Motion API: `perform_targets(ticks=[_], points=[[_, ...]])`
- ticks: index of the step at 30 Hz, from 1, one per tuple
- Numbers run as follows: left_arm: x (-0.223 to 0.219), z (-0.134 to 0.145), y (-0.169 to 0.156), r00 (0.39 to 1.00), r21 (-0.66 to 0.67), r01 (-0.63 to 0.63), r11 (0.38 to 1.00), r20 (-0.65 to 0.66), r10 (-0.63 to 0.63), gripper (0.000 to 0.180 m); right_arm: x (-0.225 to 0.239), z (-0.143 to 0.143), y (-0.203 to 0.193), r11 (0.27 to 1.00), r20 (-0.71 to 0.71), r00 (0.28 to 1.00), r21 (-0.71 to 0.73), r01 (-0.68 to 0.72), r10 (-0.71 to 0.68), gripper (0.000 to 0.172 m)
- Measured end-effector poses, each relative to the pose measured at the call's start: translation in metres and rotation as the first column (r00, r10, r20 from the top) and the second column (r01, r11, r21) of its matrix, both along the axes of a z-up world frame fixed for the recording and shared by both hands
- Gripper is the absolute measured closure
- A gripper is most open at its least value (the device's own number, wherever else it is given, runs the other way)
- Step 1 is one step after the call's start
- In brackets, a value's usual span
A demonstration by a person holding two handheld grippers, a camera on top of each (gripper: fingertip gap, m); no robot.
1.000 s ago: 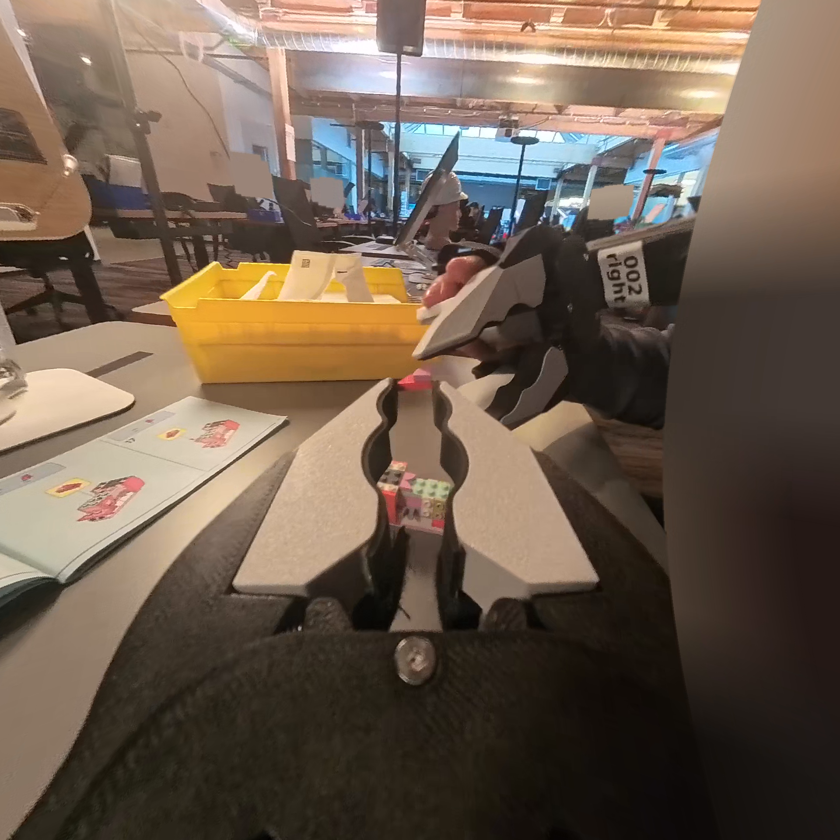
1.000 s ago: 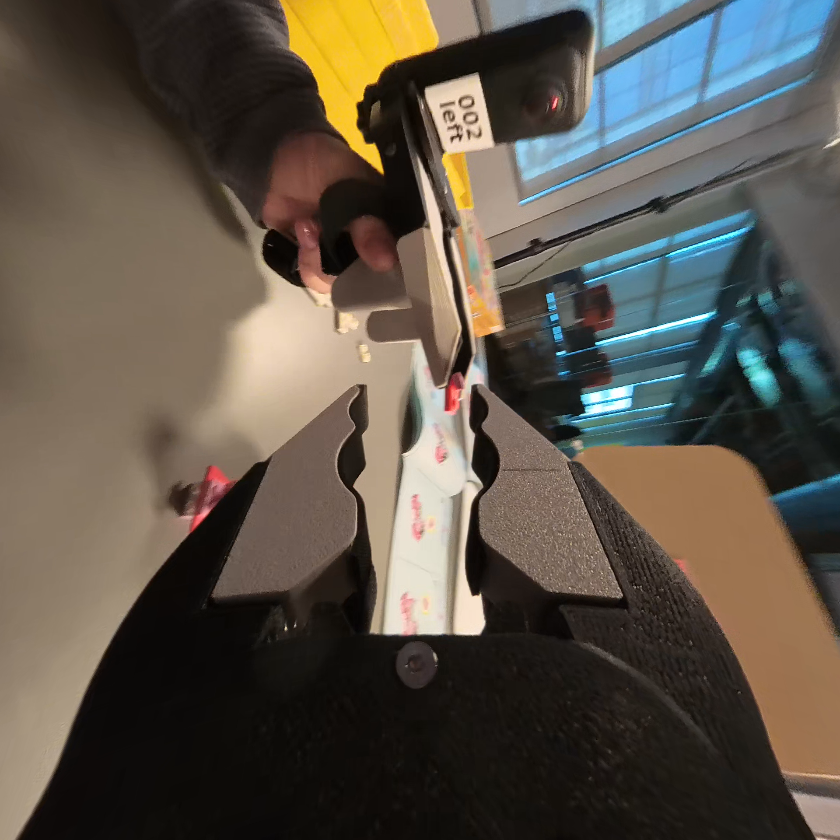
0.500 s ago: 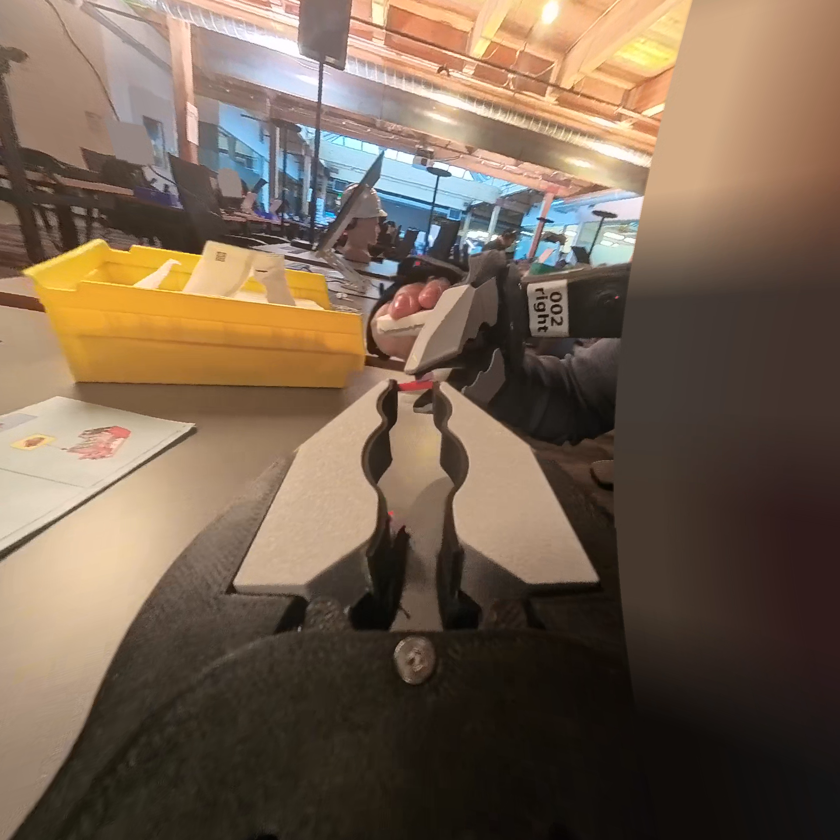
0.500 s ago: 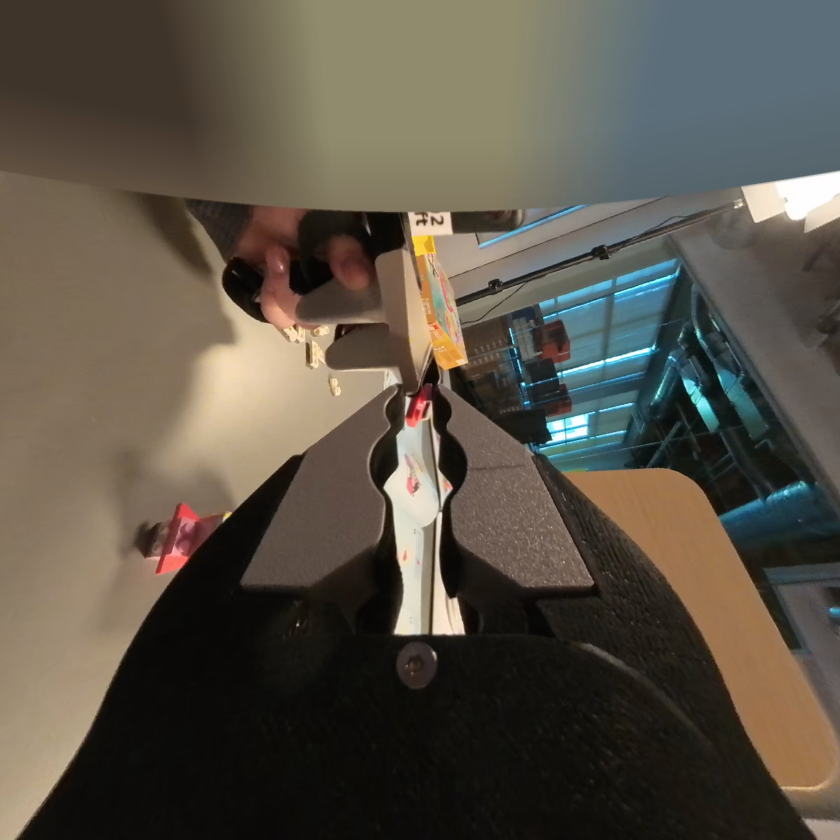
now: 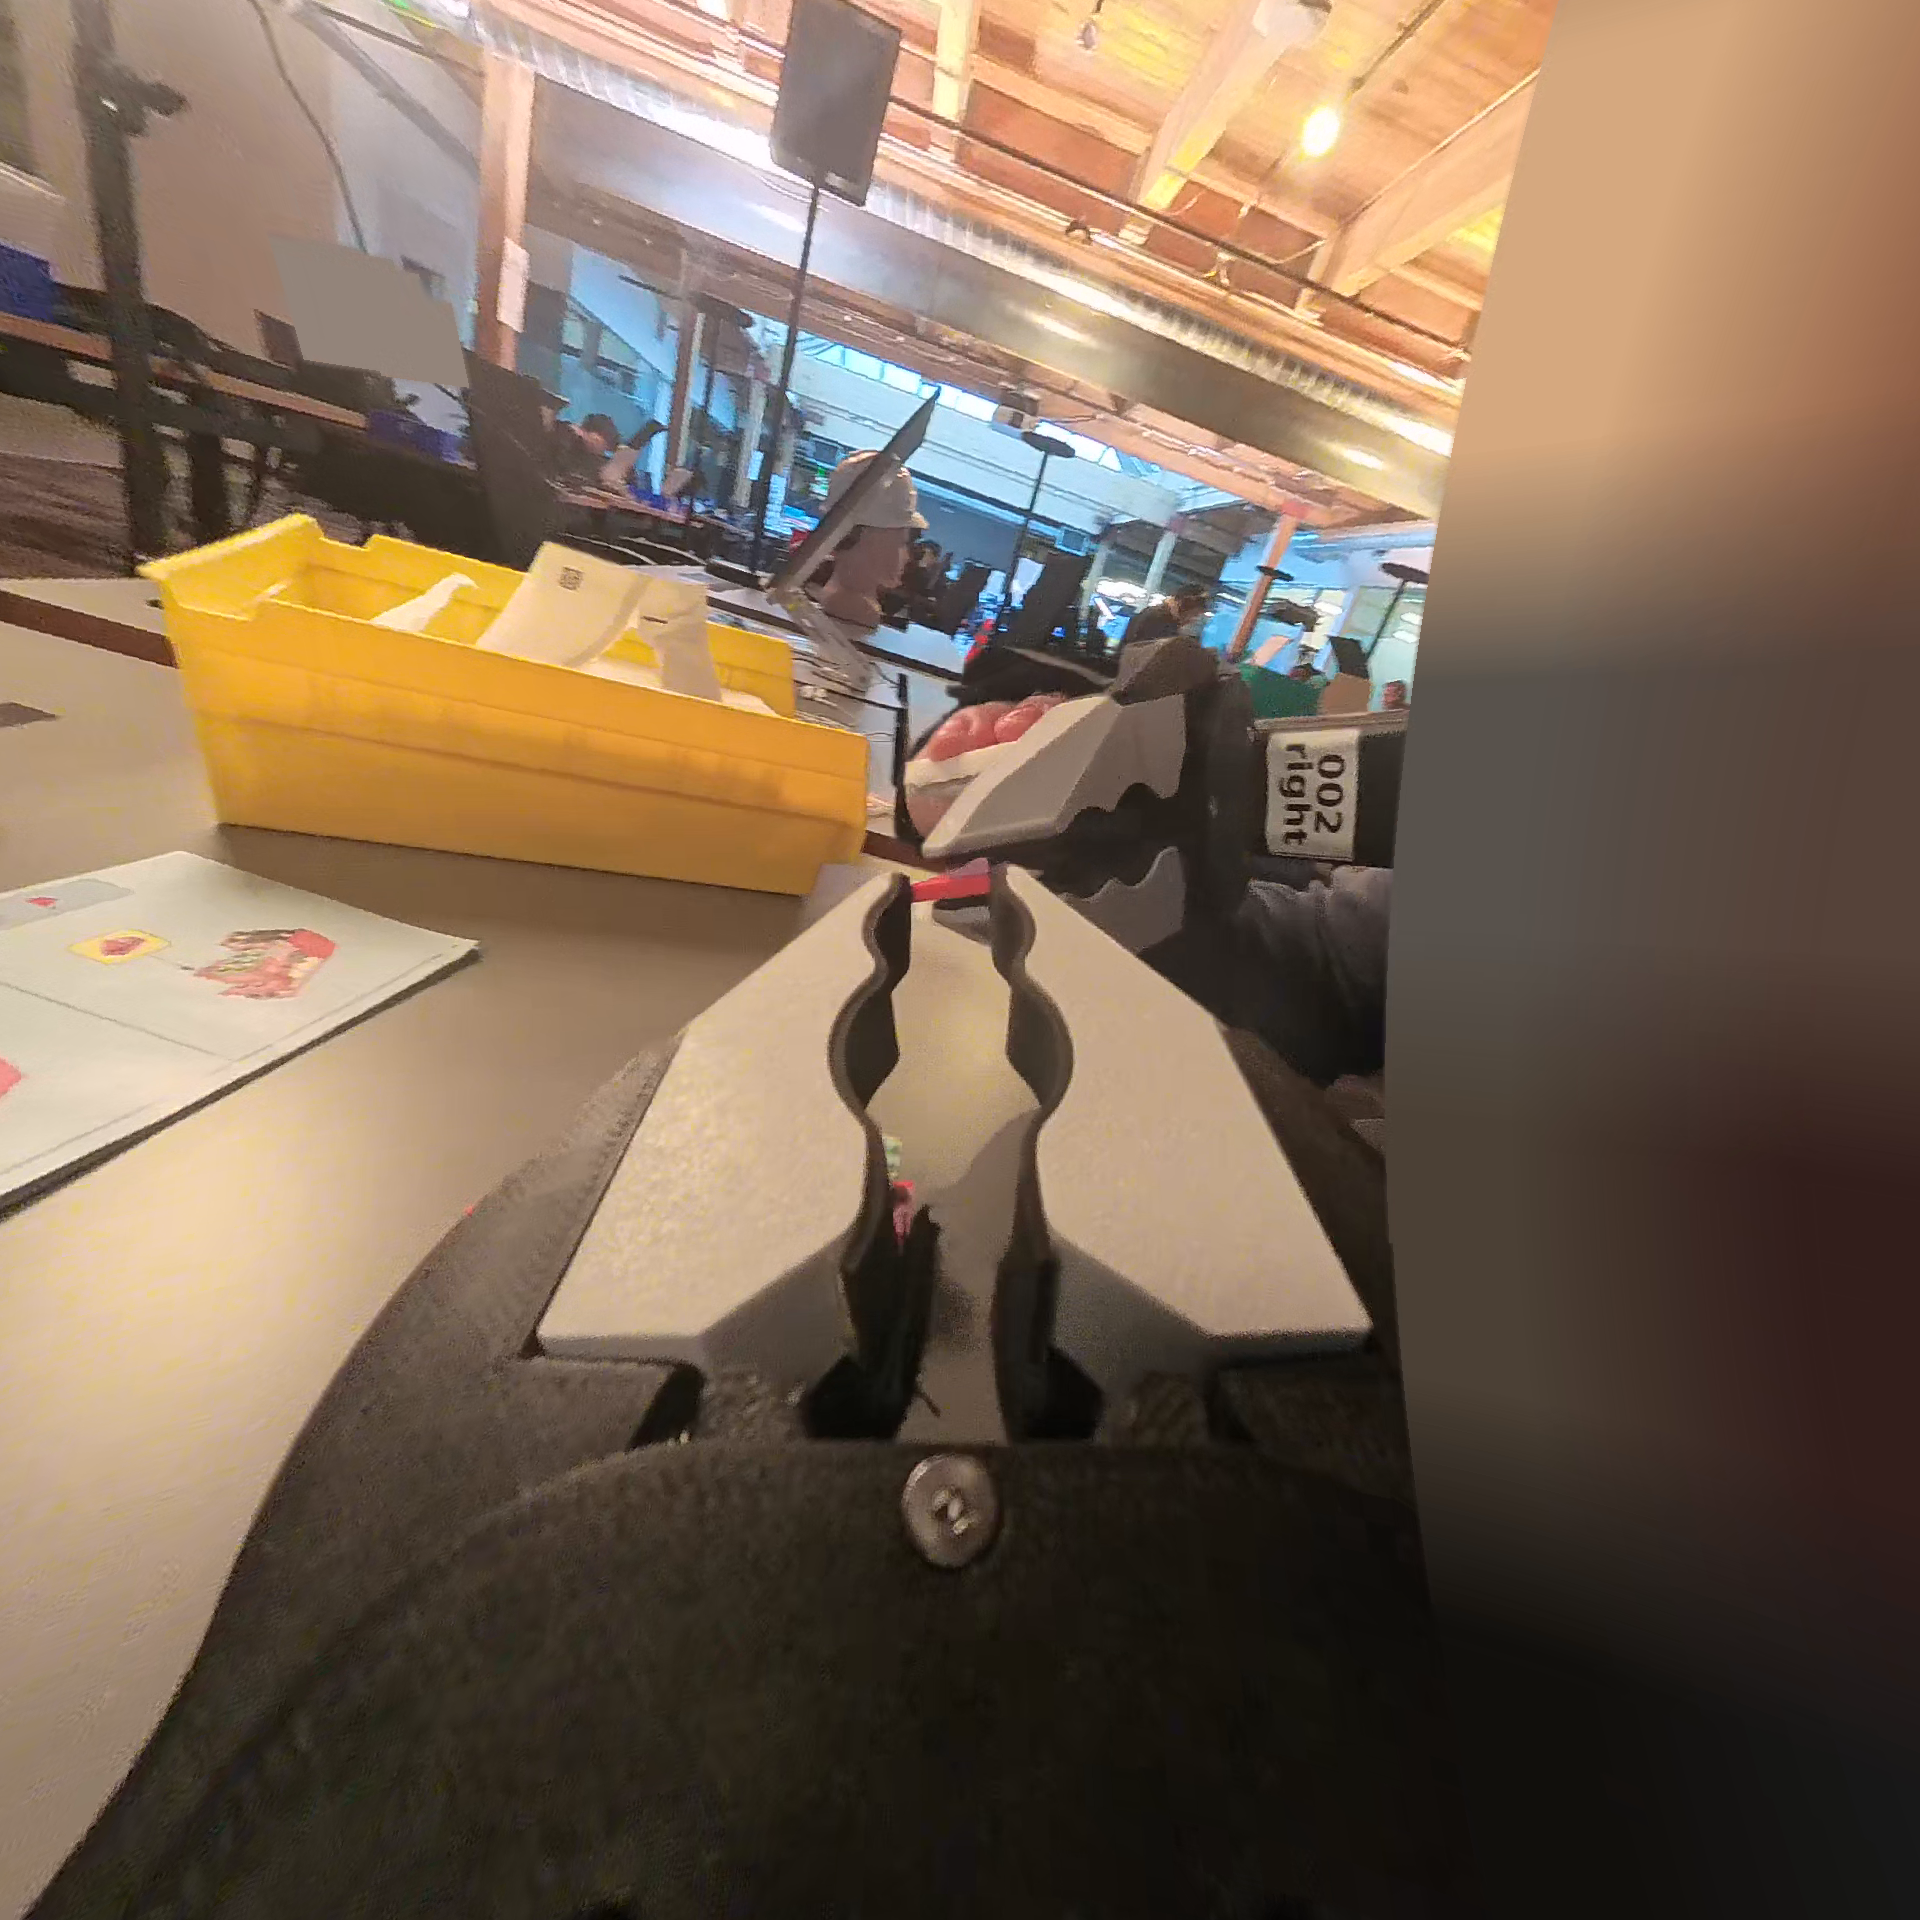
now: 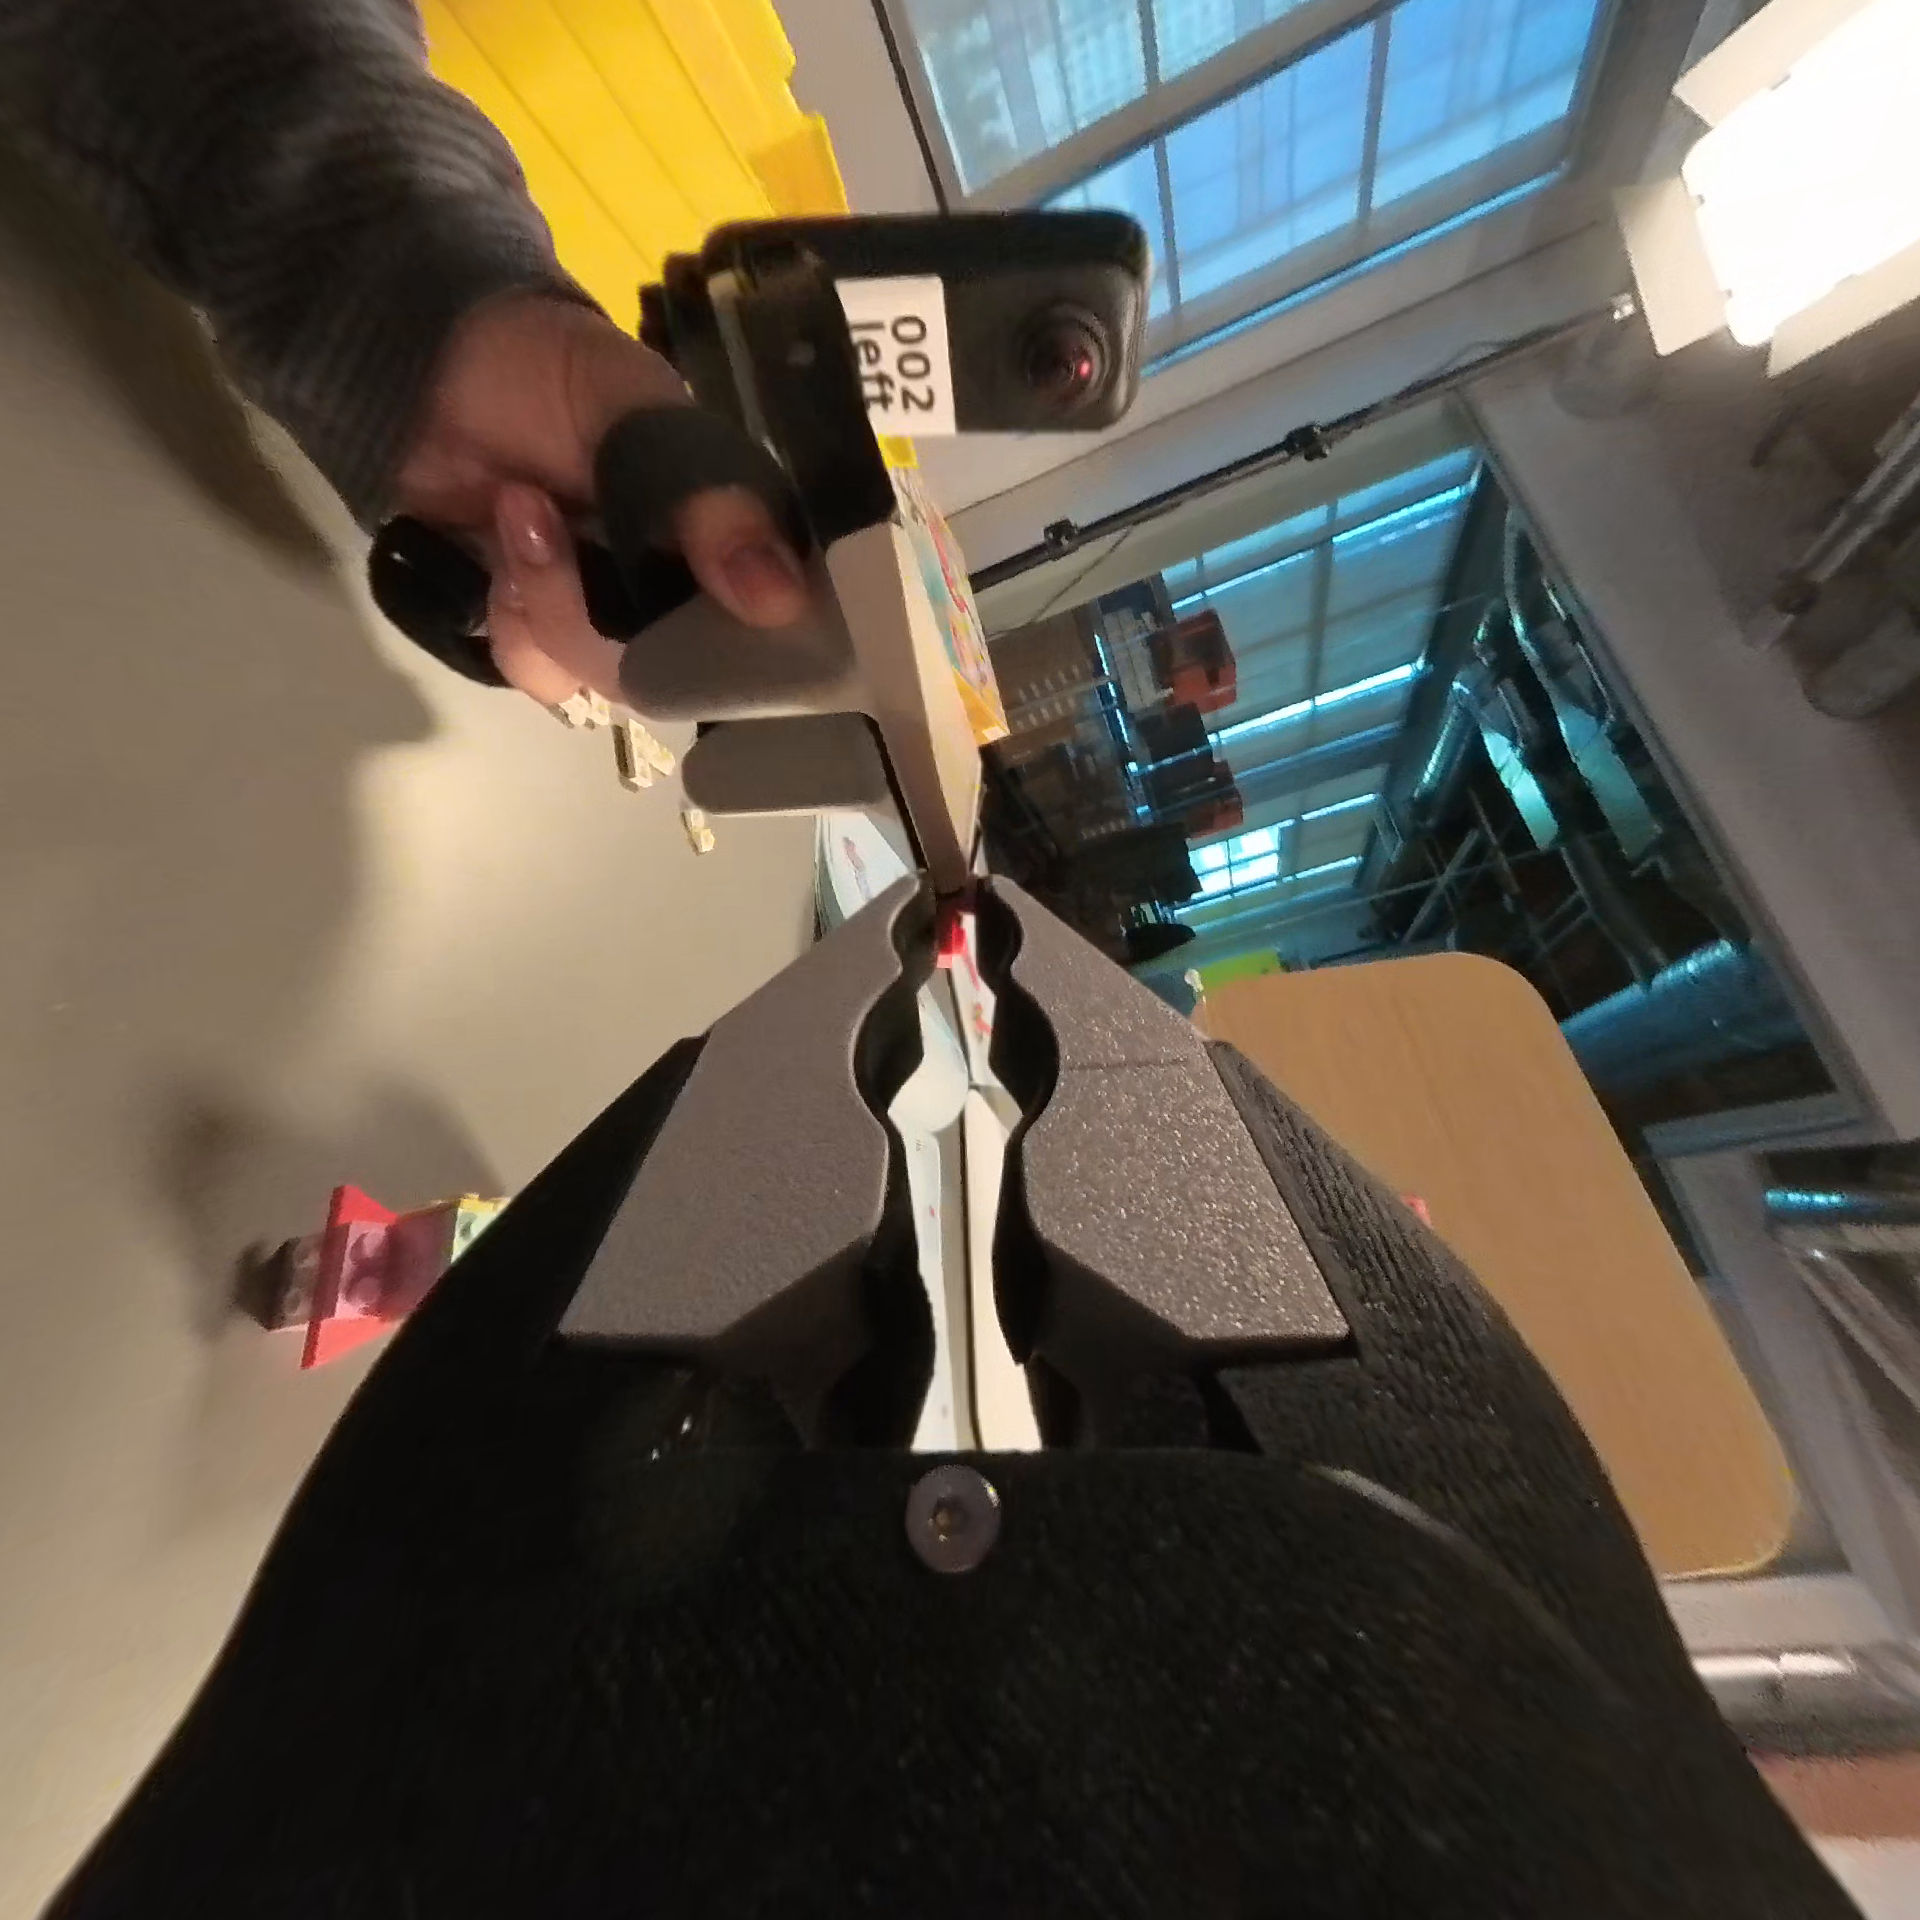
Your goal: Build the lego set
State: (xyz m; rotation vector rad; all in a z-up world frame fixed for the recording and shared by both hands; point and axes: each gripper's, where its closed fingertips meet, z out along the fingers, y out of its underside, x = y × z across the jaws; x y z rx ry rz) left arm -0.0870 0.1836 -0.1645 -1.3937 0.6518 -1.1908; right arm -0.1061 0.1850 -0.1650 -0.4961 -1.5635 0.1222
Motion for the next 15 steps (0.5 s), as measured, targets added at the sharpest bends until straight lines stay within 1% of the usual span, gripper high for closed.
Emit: perform_targets(ticks=[3,6,10,12,13,15], points=[[-0.002,-0.001,0.004,0.999,0.022,-0.048,0.999,-0.026,0.048,0.167,-0.001,0.000,0.003,1.000,-0.010,1.000,0.007,0.025,-0.025,0.167],[-0.003,-0.001,0.005,0.998,0.021,-0.053,0.998,-0.025,0.054,0.167,-0.003,0.000,0.004,0.999,-0.019,0.999,0.022,0.031,-0.031,0.167],[-0.005,-0.002,0.005,0.995,0.064,-0.073,0.995,-0.063,0.077,0.167,-0.003,-0.002,0.002,0.998,-0.062,0.998,-0.066,-0.022,0.018,0.162],[-0.007,-0.003,0.008,0.985,0.123,-0.118,0.985,-0.116,0.132,0.167,0.000,-0.004,0.002,0.987,-0.071,0.996,-0.144,-0.069,0.060,0.139],[-0.009,-0.004,0.008,0.978,0.149,-0.132,0.980,-0.139,0.153,0.167,0.003,-0.003,0.003,0.975,-0.081,0.994,-0.204,-0.093,0.077,0.133],[-0.011,-0.005,0.009,0.969,0.186,-0.151,0.971,-0.169,0.183,0.167,0.014,0.004,0.010,0.942,-0.144,0.984,-0.304,-0.145,0.105,0.131]])
